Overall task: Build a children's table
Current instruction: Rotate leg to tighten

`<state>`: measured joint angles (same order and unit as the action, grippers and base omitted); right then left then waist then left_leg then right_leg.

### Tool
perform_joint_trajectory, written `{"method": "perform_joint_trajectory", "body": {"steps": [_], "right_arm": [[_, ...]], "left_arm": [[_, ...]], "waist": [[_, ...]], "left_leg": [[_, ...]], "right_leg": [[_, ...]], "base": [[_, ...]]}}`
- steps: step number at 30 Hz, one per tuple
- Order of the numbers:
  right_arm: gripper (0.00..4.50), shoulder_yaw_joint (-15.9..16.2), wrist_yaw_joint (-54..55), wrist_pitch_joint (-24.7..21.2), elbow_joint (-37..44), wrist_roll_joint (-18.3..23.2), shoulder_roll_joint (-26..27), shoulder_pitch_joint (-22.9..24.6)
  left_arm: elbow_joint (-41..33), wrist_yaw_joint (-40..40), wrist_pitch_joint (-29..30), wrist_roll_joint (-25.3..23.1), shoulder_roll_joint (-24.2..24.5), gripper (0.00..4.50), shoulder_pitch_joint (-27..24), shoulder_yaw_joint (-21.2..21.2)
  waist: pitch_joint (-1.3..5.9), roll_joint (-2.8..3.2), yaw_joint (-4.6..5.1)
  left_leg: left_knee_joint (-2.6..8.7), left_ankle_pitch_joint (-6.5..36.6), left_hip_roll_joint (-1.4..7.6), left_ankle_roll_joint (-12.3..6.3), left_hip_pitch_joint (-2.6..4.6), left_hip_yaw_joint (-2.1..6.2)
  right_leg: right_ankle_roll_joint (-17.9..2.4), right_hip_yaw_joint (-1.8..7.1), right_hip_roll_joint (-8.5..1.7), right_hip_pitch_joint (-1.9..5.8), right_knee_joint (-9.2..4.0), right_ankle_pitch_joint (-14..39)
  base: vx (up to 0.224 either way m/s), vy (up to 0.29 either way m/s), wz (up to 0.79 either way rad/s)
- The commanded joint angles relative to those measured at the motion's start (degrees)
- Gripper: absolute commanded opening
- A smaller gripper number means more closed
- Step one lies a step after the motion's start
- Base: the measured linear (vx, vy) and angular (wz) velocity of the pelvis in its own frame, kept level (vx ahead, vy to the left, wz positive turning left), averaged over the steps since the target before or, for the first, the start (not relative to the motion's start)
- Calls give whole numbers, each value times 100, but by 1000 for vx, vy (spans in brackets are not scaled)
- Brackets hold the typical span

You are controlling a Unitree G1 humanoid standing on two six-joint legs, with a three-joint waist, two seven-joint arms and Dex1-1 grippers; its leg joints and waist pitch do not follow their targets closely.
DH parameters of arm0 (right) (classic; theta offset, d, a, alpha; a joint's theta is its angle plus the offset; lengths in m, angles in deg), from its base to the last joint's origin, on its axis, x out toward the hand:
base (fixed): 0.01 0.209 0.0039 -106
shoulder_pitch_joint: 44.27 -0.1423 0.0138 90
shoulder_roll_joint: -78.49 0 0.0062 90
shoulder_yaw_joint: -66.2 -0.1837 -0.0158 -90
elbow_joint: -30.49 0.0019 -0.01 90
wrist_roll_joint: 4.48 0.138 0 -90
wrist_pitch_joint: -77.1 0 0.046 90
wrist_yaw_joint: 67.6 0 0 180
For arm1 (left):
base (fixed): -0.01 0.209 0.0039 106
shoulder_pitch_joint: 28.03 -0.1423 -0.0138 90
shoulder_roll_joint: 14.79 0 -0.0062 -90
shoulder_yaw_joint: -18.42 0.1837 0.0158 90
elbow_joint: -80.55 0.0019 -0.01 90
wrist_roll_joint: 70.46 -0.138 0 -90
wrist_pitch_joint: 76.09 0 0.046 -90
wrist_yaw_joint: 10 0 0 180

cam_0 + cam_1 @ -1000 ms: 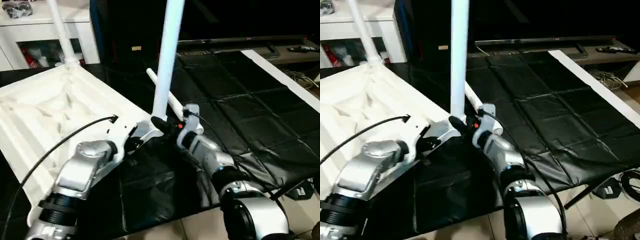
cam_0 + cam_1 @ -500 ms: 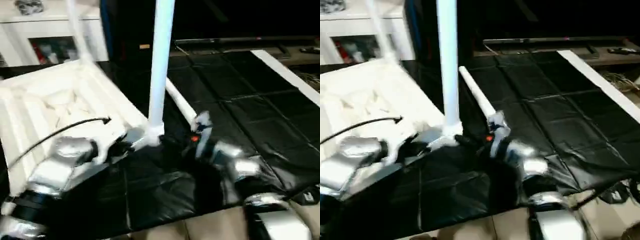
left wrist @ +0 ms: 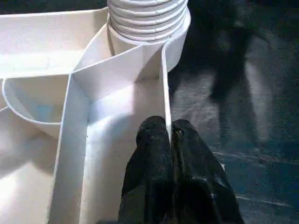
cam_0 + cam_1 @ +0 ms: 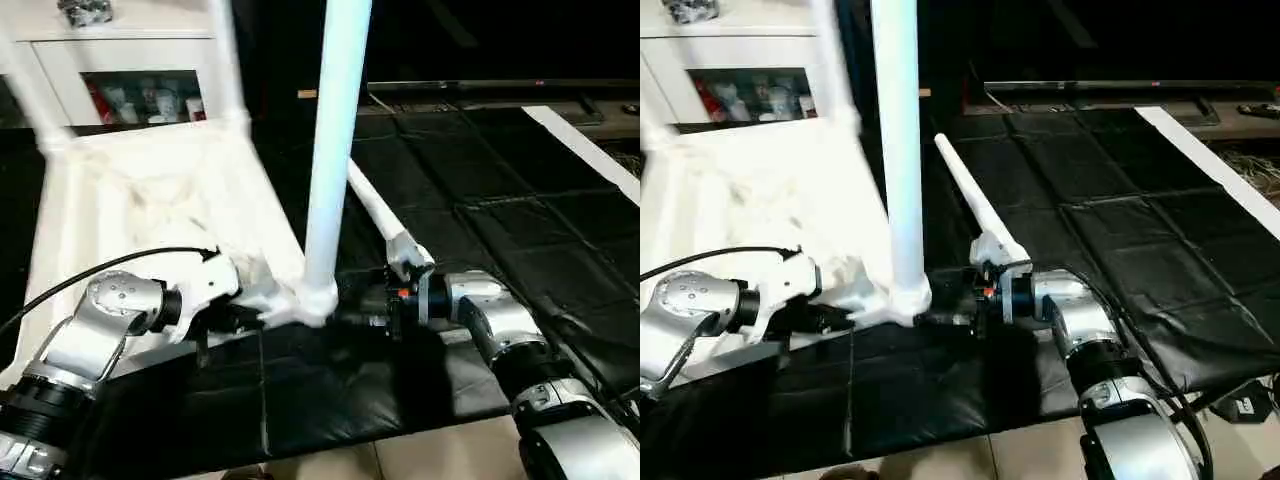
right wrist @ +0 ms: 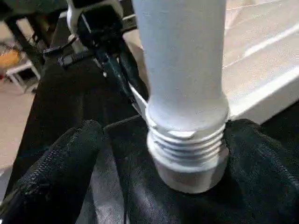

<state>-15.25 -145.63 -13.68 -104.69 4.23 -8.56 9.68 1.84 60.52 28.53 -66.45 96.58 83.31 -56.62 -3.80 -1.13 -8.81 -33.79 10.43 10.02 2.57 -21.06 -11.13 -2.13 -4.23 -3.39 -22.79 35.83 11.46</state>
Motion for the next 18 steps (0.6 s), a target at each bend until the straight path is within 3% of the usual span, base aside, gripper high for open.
{"method": "perform_joint_trajectory", "body": {"steps": [1,7,18], "right_arm": [[444,114,27,265,-96,-223,48,-176],[444,164,-104,429,-295,-197,113,-350],[356,287,-622,704,-426,-235,66,-379]], "left_arm": [[-88,439,-219,6,-46,0,95,441],[89,655,-519,-127,-30,0,172,568],[330,692,-736,-186,-6,0,272,589]], "waist": [[401,92,43],[408,89,14],[412,68,10]], "left_leg": [[404,1163,424,-46,125,177],[404,1141,428,-43,127,172],[392,1088,424,-95,112,172]], "right_leg": [[-1235,362,-594,227,-426,1135],[-1222,368,-593,233,-410,1075],[-1214,363,-596,237,-403,1100]], "base": [[0,0,0],[0,0,0],[0,0,0]]}}
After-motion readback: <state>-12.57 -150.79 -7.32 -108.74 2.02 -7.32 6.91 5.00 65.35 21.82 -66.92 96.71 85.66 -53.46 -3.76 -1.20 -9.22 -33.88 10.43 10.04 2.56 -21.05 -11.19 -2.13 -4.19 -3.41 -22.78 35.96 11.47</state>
